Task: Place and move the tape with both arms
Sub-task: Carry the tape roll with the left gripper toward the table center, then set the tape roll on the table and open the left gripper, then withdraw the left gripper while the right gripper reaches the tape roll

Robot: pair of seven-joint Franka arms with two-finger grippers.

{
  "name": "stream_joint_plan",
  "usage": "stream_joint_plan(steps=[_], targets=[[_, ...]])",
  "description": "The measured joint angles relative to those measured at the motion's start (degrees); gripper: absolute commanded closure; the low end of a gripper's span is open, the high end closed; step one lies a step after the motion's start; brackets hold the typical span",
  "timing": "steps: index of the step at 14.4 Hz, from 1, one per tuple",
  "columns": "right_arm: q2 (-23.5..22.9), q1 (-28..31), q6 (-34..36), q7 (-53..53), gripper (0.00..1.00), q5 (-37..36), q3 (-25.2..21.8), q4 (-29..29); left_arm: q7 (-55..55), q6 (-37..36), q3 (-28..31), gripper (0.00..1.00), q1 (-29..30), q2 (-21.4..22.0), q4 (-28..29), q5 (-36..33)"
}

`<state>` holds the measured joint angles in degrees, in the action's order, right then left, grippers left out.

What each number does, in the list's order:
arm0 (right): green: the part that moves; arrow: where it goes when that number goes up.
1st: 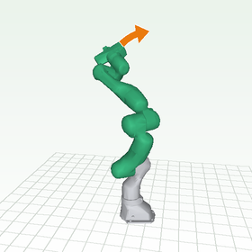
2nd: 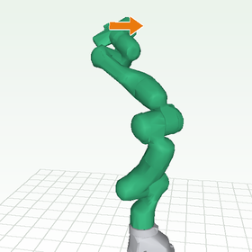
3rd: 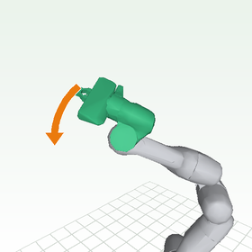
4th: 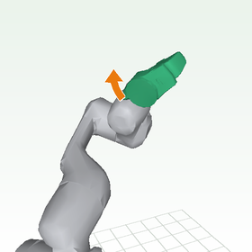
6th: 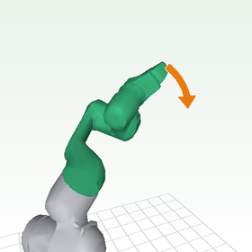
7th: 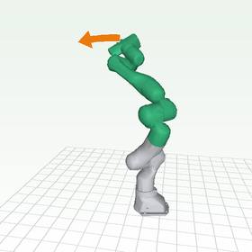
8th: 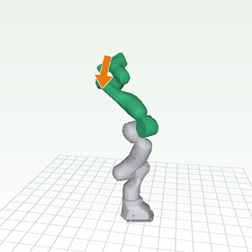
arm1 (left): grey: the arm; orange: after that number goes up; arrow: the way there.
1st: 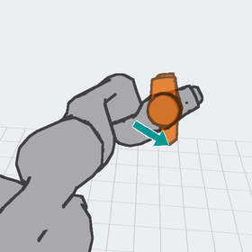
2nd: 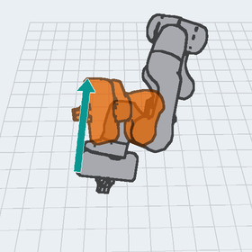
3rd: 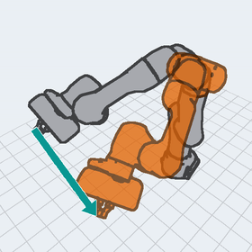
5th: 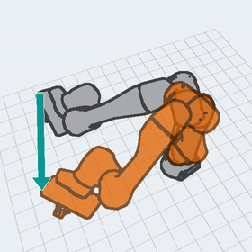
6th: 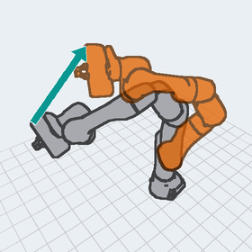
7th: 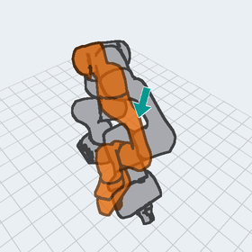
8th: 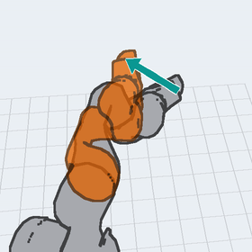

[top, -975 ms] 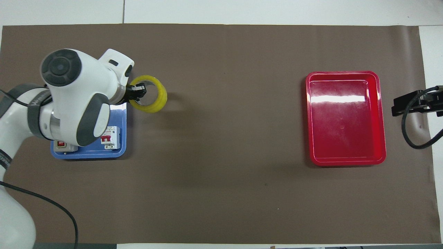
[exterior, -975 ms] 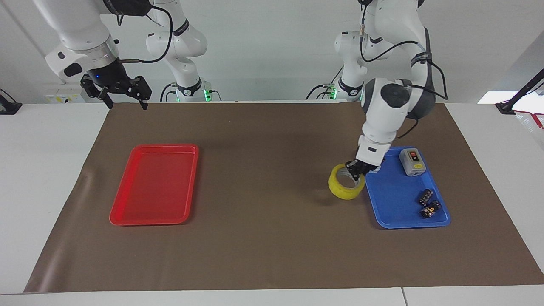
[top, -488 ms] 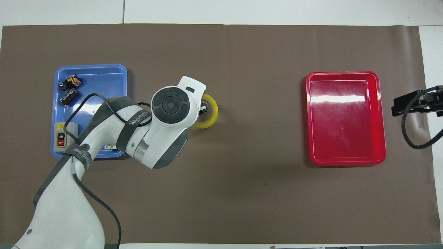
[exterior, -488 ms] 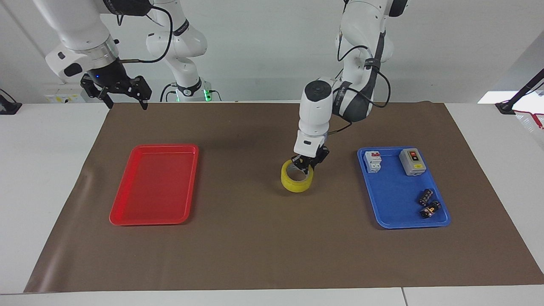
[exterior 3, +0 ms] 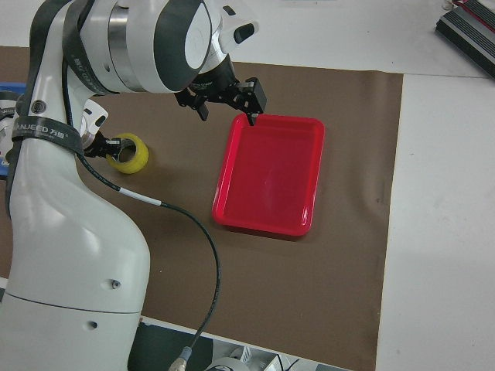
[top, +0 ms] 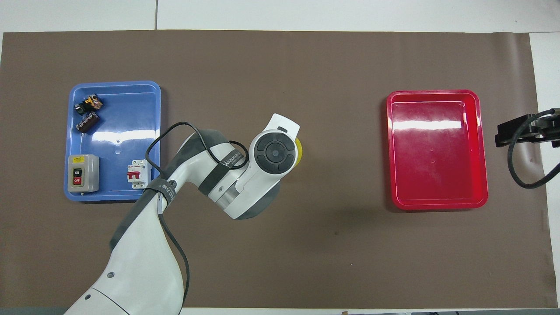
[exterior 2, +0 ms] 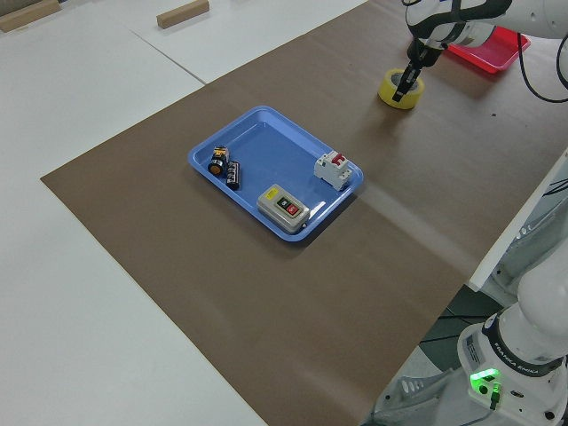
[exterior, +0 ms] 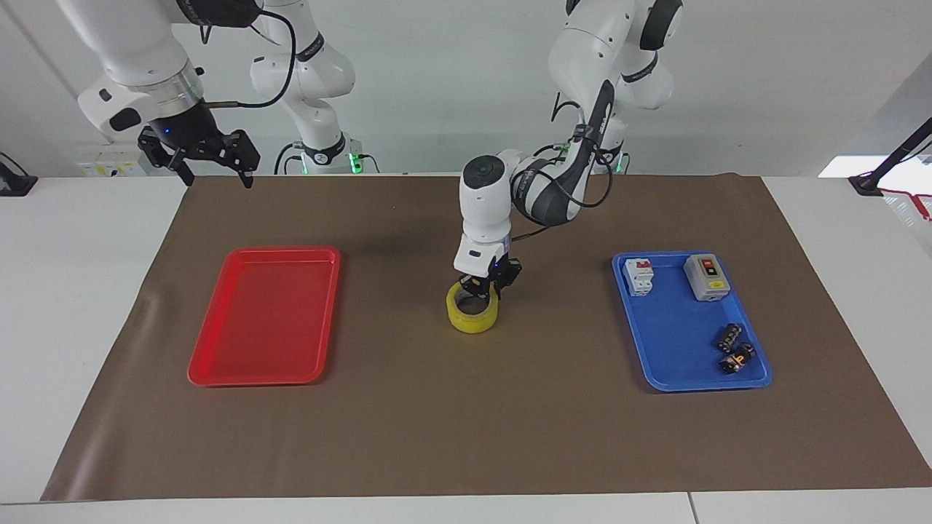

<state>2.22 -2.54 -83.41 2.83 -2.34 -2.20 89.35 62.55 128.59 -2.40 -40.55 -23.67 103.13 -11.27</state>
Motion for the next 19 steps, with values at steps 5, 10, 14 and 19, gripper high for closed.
stream_joint_plan(steps=[5, 10, 14, 19], targets=[[0.0, 0.0, 0.0, 0.0, 0.0, 0.0, 0.0, 0.0, 1.1, 0.0, 0.1, 0.0, -0.8, 0.0, 0.0, 0.0], [0.0, 0.0, 0.0, 0.0, 0.0, 0.0, 0.0, 0.0, 0.8, 0.3, 0.7, 0.0, 0.3, 0.6, -0.5, 0.0], [0.0, 0.0, 0.2, -0.2, 0.0, 0.0, 0.0, 0.2, -4.9, -0.6, 0.8, 0.0, 4.9, 5.9, 0.4, 0.0], [-0.1, -3.5, -1.4, -1.9, 0.0, 0.4, 0.6, 0.8, -18.0, -8.2, 1.0, 0.0, 11.0, 13.3, 1.8, 2.2]])
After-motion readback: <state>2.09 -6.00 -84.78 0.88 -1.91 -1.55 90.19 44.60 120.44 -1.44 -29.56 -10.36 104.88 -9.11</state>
